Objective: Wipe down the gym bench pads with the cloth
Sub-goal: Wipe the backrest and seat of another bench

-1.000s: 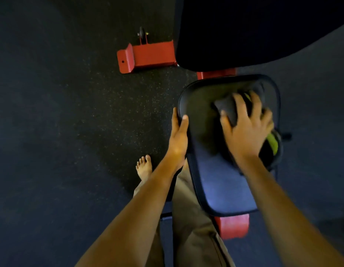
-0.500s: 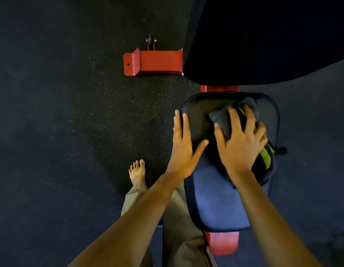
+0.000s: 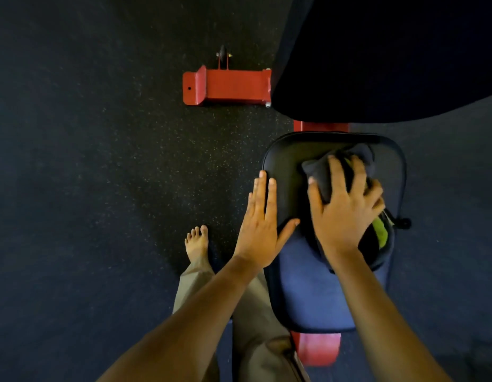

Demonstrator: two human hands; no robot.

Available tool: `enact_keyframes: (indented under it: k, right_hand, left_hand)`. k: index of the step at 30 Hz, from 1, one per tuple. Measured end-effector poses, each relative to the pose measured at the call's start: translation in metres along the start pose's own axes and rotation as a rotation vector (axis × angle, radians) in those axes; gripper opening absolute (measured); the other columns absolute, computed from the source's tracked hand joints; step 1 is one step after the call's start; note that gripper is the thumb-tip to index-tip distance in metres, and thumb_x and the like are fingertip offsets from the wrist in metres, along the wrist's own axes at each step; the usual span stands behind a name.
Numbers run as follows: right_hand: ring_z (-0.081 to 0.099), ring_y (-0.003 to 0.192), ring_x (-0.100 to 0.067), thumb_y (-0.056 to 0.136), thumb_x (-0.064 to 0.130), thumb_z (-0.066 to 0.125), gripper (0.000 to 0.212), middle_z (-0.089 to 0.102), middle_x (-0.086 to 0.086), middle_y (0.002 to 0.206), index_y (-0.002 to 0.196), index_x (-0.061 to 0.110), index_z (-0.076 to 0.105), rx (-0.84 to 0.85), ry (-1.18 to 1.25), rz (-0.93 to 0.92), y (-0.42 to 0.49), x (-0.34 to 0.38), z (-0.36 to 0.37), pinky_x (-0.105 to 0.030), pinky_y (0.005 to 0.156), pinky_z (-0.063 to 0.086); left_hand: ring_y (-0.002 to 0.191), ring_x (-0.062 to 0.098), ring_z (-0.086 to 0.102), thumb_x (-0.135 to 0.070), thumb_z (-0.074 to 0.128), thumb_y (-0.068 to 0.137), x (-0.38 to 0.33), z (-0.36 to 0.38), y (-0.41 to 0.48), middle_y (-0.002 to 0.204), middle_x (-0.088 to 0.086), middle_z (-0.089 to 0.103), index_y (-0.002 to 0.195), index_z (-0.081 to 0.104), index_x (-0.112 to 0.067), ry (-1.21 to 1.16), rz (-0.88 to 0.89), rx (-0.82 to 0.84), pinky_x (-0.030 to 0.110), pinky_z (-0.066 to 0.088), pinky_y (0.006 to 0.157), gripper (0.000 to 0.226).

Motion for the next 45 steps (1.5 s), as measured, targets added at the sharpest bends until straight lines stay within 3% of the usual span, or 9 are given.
enact_keyframes:
  k: [5,13,17,19,25,32,36,42,45]
  right_hand:
    - [0.041,0.111,-0.041,0.091,0.050,0.045,0.046,0.050,-0.009,0.139,0.132,0.030,0.051,0.055,-0.015,-0.549,0.013,0.044,0.008,-0.052,0.082,0.044]
    - [0.050,0.106,-0.052,0.094,0.052,0.042,0.053,0.048,-0.020,0.139,0.135,0.021,0.053,-0.010,0.002,0.368,0.034,-0.057,0.001,-0.056,0.080,0.040]
    - [0.050,0.108,-0.050,0.088,0.050,0.044,0.051,0.050,-0.013,0.140,0.133,0.028,0.053,0.069,0.017,-0.228,0.015,-0.005,0.002,-0.058,0.083,0.042]
    - [0.052,0.105,-0.047,0.087,0.050,0.046,0.051,0.052,-0.010,0.140,0.132,0.030,0.055,0.085,0.030,-0.381,0.025,-0.010,0.005,-0.053,0.079,0.044]
    - [0.045,0.113,-0.049,0.092,0.053,0.043,0.059,0.037,-0.013,0.150,0.144,0.025,0.042,0.159,0.164,0.300,0.052,-0.115,0.005,-0.058,0.085,0.040]
    - [0.053,0.108,-0.047,0.090,0.054,0.040,0.056,0.038,-0.013,0.148,0.139,0.029,0.038,0.246,0.228,0.239,-0.041,-0.128,-0.003,-0.059,0.080,0.047]
    - [0.053,0.110,-0.046,0.088,0.060,0.032,0.062,0.037,-0.011,0.149,0.140,0.027,0.041,0.253,0.317,0.319,0.006,-0.131,0.006,-0.059,0.084,0.045]
    - [0.043,0.120,-0.043,0.091,0.056,0.048,0.060,0.034,-0.007,0.149,0.144,0.030,0.038,0.407,0.296,-0.001,0.107,-0.113,0.023,-0.057,0.094,0.040]
    - [0.049,0.115,-0.043,0.084,0.065,0.043,0.070,0.041,-0.008,0.143,0.142,0.027,0.042,0.341,0.473,0.078,0.100,-0.128,0.024,-0.057,0.089,0.046]
  left_hand:
    - [0.144,0.018,-0.011,-0.059,0.027,0.095,0.000,0.000,0.000,0.155,0.012,-0.007,0.146,-0.011,-0.010,-0.013,-0.017,-0.013,0.024,-0.007,0.117,0.080]
    - [0.145,0.020,-0.007,-0.047,0.040,0.094,-0.012,-0.010,0.006,0.157,0.012,0.000,0.148,0.002,-0.005,0.115,0.036,-0.038,0.028,-0.007,0.118,0.079]
    - [0.144,0.022,0.005,-0.029,0.042,0.091,-0.037,-0.005,0.020,0.153,0.014,0.013,0.146,0.015,-0.004,0.098,0.151,-0.076,0.030,-0.002,0.118,0.066]
    - [0.144,0.021,0.006,-0.027,0.043,0.092,-0.042,-0.005,0.024,0.153,0.014,0.015,0.146,0.019,-0.004,0.091,0.151,-0.082,0.029,-0.002,0.118,0.063]
    - [0.142,0.022,0.013,-0.028,0.040,0.094,-0.088,0.023,0.038,0.153,0.017,0.026,0.144,0.028,-0.001,0.244,0.326,0.036,0.032,0.001,0.116,0.058]
    - [0.140,0.026,0.021,-0.033,0.036,0.093,-0.117,0.055,0.048,0.151,0.016,0.030,0.142,0.034,-0.002,0.429,0.338,0.099,0.038,0.008,0.117,0.059]
    - [0.141,0.026,0.018,-0.034,0.033,0.093,-0.113,0.061,0.047,0.152,0.017,0.029,0.143,0.032,-0.002,0.514,0.325,0.111,0.039,0.007,0.115,0.059]
    - [0.142,0.027,0.020,-0.036,0.032,0.096,-0.116,0.061,0.046,0.152,0.016,0.028,0.144,0.030,-0.003,0.548,0.314,0.086,0.039,0.006,0.116,0.058]
    - [0.142,0.027,0.019,-0.036,0.033,0.096,-0.118,0.060,0.048,0.152,0.016,0.028,0.144,0.029,-0.004,0.548,0.305,0.094,0.038,0.006,0.116,0.058]
Point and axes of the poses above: each hand's wrist, its own y-axis towards the middle knuckle, its own z-axis out of the palm, x = y × z, the point moved 6 cm from there along y, towards the middle knuckle
